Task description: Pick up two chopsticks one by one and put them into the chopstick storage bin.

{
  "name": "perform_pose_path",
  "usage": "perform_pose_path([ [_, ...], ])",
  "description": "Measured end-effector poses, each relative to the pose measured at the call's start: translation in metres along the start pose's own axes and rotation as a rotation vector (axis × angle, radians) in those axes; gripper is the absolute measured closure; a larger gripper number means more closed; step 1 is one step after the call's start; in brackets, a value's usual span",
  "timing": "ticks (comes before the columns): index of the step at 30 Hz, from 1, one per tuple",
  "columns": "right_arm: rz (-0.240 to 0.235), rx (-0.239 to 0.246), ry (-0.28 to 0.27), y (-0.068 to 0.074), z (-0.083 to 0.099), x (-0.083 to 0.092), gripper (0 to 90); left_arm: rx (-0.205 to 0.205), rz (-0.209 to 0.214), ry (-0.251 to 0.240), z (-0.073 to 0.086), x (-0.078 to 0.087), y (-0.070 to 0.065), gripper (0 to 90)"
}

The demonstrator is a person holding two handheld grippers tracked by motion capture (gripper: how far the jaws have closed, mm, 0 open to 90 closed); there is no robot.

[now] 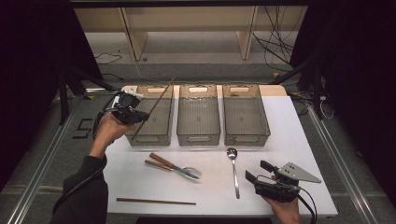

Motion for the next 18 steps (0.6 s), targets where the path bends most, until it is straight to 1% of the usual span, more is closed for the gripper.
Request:
perform_pose_path([
  [3, -0.005, 0.0, -0.003, 0.001, 0.0, 0.0, 25.1, 0.004, -0.02, 0.012, -0.004, -0.003, 0.008, 84.7],
  [6, -0.008, 0.0, -0.003, 0.001, 0.0, 0.0, 24.5, 0.004, -0.031, 0.019, -0.008, -0.007, 0.015, 84.7],
  [8, -0.01, -0.001, -0.006, 0.001, -0.001, 0.0, 24.2, 0.017, -0.035, 0.019, -0.01, -0.011, 0.019, 84.7],
  [9, -0.01, -0.001, -0.007, 0.001, -0.001, 0.0, 23.9, 0.019, -0.034, 0.027, -0.01, -0.013, 0.021, 84.7],
  [11, -0.011, -0.001, -0.007, 0.001, -0.001, 0.0, 23.4, 0.023, -0.049, 0.041, -0.01, -0.019, 0.025, 84.7],
  [18, -0.013, -0.003, -0.004, 0.001, -0.001, 0.001, 22.6, 0.05, -0.065, 0.068, -0.007, -0.032, 0.037, 84.7],
])
Point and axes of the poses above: each handheld gripper's, and its own axes: x roughly backward along the jaws, z roughly out of its underside, y roughly to its left, the point moved 10 cm from there along -x, roughly forward along the jaws, and after that the axes turned 8 degrees about -x, right-handed, at the moved point
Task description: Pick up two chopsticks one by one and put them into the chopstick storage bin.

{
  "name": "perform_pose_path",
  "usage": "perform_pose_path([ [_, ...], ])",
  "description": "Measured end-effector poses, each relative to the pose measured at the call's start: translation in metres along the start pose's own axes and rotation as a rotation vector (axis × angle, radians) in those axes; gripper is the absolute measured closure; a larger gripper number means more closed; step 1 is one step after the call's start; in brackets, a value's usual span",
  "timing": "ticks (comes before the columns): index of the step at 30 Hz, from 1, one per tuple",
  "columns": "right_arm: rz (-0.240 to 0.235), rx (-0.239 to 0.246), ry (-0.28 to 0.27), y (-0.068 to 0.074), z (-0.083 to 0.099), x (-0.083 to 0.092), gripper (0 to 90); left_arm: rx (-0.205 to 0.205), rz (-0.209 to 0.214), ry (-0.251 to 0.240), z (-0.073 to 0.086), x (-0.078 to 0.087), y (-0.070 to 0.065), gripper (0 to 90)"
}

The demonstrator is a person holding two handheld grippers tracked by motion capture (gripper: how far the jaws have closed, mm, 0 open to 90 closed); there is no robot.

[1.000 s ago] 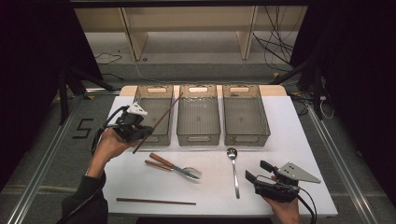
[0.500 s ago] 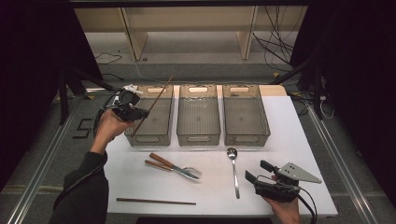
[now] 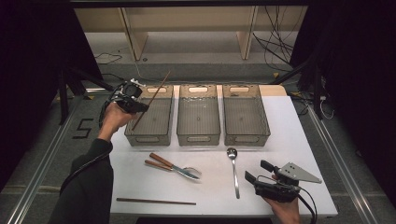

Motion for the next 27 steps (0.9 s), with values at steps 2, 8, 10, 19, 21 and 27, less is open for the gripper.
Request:
perform_pose_path([
  [2, 0.0, 0.0, 0.0, 0.0, 0.0, 0.0, 22.5, 0.005, 0.0, -0.002, 0.001, -0.004, 0.001, 84.7],
  [8, -0.002, 0.001, 0.002, 0.001, 0.0, 0.0, 22.5, 0.009, 0.005, 0.011, 0.012, -0.017, 0.002, 84.5],
  [10, -0.001, 0.002, 0.001, 0.001, 0.0, 0.0, 22.4, 0.01, 0.002, 0.021, 0.017, -0.022, 0.003, 84.5],
  [19, -0.004, 0.005, 0.006, 0.001, 0.001, -0.001, 22.6, 0.023, 0.0, 0.048, 0.024, -0.029, 0.0, 83.8],
  [21, -0.004, 0.005, 0.006, 0.001, 0.001, -0.001, 22.7, 0.033, -0.014, 0.052, 0.024, -0.031, 0.0, 82.1],
  [27, -0.002, 0.002, 0.005, 0.001, 0.001, 0.0, 22.7, 0.057, 0.012, 0.014, 0.019, -0.022, -0.009, 53.9],
])
Point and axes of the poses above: each handheld gripper's, and its own axes: x roughly backward along the jaws, z roughly out of its underside, y roughly to its left, the point moved 10 cm from there along -x, roughly forward along the jaws, and after that the axes turned 8 degrees about -x, right-handed, at the moved point
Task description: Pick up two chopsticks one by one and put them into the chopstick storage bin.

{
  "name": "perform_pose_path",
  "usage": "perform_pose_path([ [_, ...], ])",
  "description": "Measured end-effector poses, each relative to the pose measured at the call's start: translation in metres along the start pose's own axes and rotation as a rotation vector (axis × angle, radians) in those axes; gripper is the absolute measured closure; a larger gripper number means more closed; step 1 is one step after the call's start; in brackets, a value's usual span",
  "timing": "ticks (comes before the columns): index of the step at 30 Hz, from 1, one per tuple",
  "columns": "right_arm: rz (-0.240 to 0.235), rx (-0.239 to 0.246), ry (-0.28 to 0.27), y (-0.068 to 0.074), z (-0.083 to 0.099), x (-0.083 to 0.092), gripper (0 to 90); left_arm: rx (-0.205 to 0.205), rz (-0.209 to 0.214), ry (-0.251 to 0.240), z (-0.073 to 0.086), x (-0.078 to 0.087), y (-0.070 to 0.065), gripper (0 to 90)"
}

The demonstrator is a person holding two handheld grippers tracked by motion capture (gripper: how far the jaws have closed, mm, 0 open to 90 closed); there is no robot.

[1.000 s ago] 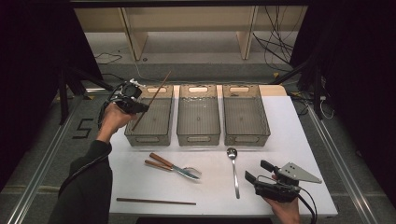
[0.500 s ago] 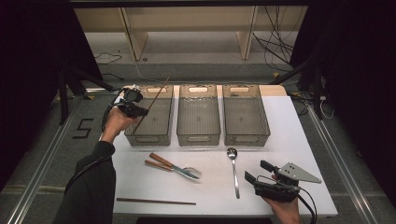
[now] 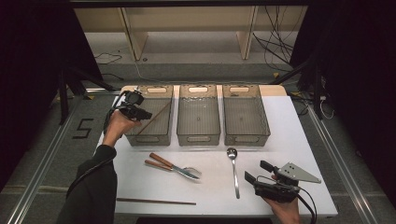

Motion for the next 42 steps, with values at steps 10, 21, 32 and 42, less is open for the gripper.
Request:
perform_pose_path([
  [10, 0.0, 0.001, 0.001, 0.0, 0.0, 0.0, 22.8, -0.064, 0.083, -0.066, 0.001, 0.036, -0.044, 31.6],
  [21, 0.001, 0.004, 0.002, 0.0, 0.0, 0.0, 22.9, -0.145, 0.142, -0.094, 0.034, 0.05, -0.099, 25.0],
  [32, -0.001, 0.01, 0.004, 0.002, 0.0, 0.0, 23.0, -0.245, 0.169, -0.083, 0.066, 0.052, -0.132, 21.8],
  [42, 0.0, 0.01, 0.002, 0.002, 0.0, 0.001, 22.9, -0.339, 0.211, -0.003, 0.093, 0.055, -0.158, 19.4],
])
Point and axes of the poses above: each handheld gripper's, and its own axes: x roughly backward along the jaws, z roughly out of its underside, y roughly to its left, the point moved 10 cm from there along -x, roughly forward along the jaws, and after that the axes turned 8 degrees about -x, right-handed, at the moved point
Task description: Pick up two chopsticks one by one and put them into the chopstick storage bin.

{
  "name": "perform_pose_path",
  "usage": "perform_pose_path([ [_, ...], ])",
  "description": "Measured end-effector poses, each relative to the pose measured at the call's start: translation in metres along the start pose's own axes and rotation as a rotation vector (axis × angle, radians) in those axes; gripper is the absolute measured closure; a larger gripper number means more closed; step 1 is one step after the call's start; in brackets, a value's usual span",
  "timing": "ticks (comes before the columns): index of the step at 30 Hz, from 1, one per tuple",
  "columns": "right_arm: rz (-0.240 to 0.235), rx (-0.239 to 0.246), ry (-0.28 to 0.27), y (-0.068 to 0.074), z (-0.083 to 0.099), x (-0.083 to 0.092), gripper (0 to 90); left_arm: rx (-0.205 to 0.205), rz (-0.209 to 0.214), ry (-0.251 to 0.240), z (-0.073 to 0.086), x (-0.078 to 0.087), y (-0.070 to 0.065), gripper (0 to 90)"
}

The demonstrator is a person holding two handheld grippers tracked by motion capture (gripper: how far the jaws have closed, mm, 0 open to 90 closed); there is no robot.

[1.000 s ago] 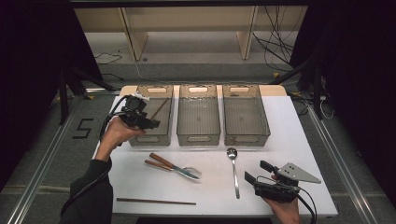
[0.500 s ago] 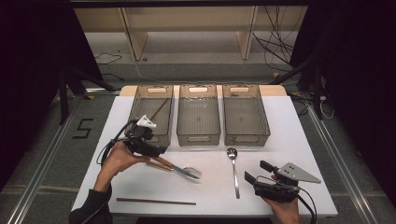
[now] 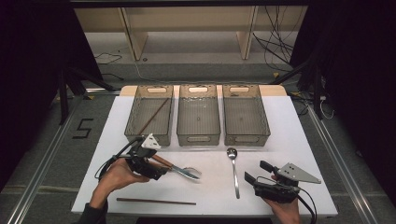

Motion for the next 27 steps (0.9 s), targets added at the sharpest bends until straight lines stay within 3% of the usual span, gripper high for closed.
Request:
perform_pose_path([
  [8, 0.0, 0.005, 0.0, 0.001, 0.0, 0.0, 23.0, -0.072, 0.037, 0.092, 0.016, -0.003, -0.023, 20.0],
  [13, 0.0, 0.007, 0.001, 0.001, 0.0, -0.001, 23.0, -0.127, 0.089, 0.157, 0.026, -0.005, -0.041, 20.9],
  [17, 0.001, 0.008, 0.002, 0.001, 0.0, 0.0, 23.1, -0.146, 0.096, 0.204, 0.036, -0.007, -0.046, 22.1],
  [27, 0.001, 0.008, 0.008, 0.002, 0.001, -0.001, 23.2, -0.239, 0.15, 0.306, 0.059, -0.007, -0.061, 29.8],
])
Point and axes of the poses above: each handheld gripper's, and its own axes: x roughly backward along the jaws, z roughly out of its underside, y roughly to its left, the point moved 10 cm from there along -x, roughly forward along the jaws, and after that the axes turned 8 degrees about -x, right-handed, at the moved point
